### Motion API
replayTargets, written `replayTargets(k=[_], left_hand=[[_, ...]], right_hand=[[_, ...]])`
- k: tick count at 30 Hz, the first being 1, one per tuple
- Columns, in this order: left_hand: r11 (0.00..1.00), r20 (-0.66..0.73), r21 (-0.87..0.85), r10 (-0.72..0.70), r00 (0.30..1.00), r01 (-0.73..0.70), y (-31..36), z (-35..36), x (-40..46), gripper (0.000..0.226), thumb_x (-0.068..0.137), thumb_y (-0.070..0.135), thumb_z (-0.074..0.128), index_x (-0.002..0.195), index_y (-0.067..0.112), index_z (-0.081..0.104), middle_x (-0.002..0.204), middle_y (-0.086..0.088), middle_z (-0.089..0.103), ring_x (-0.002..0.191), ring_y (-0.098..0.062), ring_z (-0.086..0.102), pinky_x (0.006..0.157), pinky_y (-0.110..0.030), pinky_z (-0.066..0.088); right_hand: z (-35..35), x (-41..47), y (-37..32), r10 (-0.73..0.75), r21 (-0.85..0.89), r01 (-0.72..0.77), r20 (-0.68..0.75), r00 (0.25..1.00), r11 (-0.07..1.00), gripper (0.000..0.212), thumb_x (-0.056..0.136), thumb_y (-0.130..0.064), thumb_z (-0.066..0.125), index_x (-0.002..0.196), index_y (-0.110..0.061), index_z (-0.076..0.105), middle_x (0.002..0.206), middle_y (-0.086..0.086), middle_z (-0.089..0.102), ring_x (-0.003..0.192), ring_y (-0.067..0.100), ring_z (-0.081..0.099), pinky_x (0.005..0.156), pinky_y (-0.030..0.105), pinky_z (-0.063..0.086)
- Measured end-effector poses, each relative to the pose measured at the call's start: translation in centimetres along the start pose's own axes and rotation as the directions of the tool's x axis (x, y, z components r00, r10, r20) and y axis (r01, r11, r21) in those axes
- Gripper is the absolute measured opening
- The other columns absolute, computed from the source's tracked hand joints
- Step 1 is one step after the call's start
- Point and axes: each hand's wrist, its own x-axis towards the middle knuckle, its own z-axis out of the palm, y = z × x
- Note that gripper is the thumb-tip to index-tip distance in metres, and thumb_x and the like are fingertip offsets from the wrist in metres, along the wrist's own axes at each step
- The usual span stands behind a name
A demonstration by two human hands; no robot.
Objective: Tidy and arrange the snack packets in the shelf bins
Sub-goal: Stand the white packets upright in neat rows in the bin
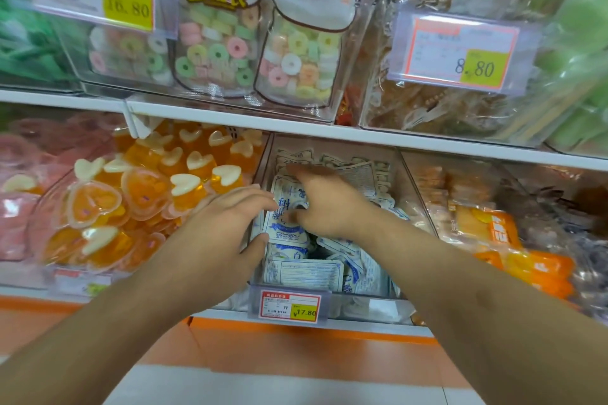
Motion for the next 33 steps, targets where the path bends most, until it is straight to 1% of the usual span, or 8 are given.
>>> replayTargets(k=[4,8,12,17,22,24,27,33], left_hand=[[0.999,-0.06,-0.038,-0.006,0.998,0.004,-0.1,-0.2,-0.1,0.043,0.096,0.027,0.062,0.136,0.04,0.054,0.147,0.025,0.049,0.144,0.004,0.033,0.121,-0.029,0.028],[0.994,-0.133,-0.103,-0.048,0.99,0.034,0.4,-0.6,0.0,0.035,0.095,0.027,0.066,0.127,0.038,0.06,0.123,0.028,0.055,0.108,0.014,0.039,0.091,0.006,0.028],[0.968,-0.209,-0.236,-0.138,0.968,0.087,0.9,-0.8,0.3,0.042,0.089,0.033,0.072,0.126,0.04,0.056,0.119,0.026,0.057,0.104,0.011,0.047,0.087,-0.003,0.04],[0.75,-0.115,-0.645,-0.285,0.952,0.146,2.6,-1.1,0.4,0.055,0.079,0.031,0.086,0.125,0.034,0.057,0.109,0.017,0.073,0.104,-0.003,0.07,0.087,-0.026,0.058],[0.848,-0.142,-0.502,-0.274,0.951,0.169,2.3,-2.5,-0.3,0.026,0.079,0.018,0.087,0.091,0.034,0.071,0.089,0.019,0.076,0.083,-0.003,0.073,0.078,-0.034,0.063],[0.902,-0.167,-0.399,-0.249,0.954,0.166,2.4,-3.3,-0.7,0.023,0.08,0.024,0.086,0.09,0.039,0.072,0.091,0.03,0.072,0.077,0.001,0.068,0.066,-0.016,0.055],[0.941,-0.118,-0.297,-0.203,0.972,0.161,2.8,-3.9,-0.9,0.02,0.085,0.03,0.081,0.097,0.044,0.073,0.085,0.027,0.073,0.071,-0.004,0.068,0.063,-0.029,0.057],[0.97,-0.108,-0.193,-0.171,0.979,0.148,3.3,-3.4,-0.7,0.017,0.092,0.031,0.072,0.107,0.041,0.072,0.088,0.025,0.07,0.086,0.002,0.063,0.072,-0.03,0.054]], right_hand=[[1.7,1.4,0.4,0.002,-0.08,-0.009,-0.082,0.997,0.997,0.085,0.075,-0.021,0.084,0.15,-0.02,0.043,0.135,0.011,0.06,0.123,0.033,0.058,0.098,0.042,0.055],[0.4,0.5,0.8,-0.022,0.206,0.078,-0.264,0.964,0.975,0.042,0.066,-0.018,0.095,0.097,-0.022,0.066,0.101,0.002,0.066,0.092,0.021,0.06,0.073,0.032,0.049],[-2.5,-2.9,0.8,0.166,0.531,0.009,-0.282,0.945,0.847,0.035,0.076,-0.024,0.094,0.09,-0.026,0.062,0.084,-0.005,0.073,0.067,0.01,0.064,0.058,0.027,0.053],[-1.9,-6.5,-0.2,0.07,0.879,0.137,-0.189,0.979,0.458,0.024,0.082,-0.008,0.088,0.097,-0.009,0.069,0.095,0.014,0.08,0.082,0.021,0.075,0.078,0.04,0.063],[-1.1,-7.6,1.2,0.057,0.866,0.014,-0.049,0.997,0.5,0.018,0.096,-0.008,0.073,0.113,-0.009,0.067,0.104,0.011,0.078,0.088,0.014,0.07,0.081,0.026,0.055],[-0.6,-7.7,2.2,0.003,0.706,0.025,-0.038,0.999,0.708,0.02,0.095,0.0,0.069,0.11,-0.013,0.07,0.103,0.007,0.078,0.094,0.011,0.071,0.084,0.021,0.054],[0.1,-7.5,2.1,-0.107,0.224,0.082,0.104,0.989,0.971,0.024,0.094,-0.019,0.075,0.117,-0.026,0.075,0.11,-0.007,0.074,0.103,0.009,0.067,0.087,0.026,0.053],[1.1,-6.5,2.3,-0.088,-0.211,0.121,0.16,0.983,0.97,0.041,0.082,-0.04,0.085,0.122,-0.039,0.073,0.104,-0.004,0.055,0.107,0.024,0.054,0.08,0.03,0.037]])
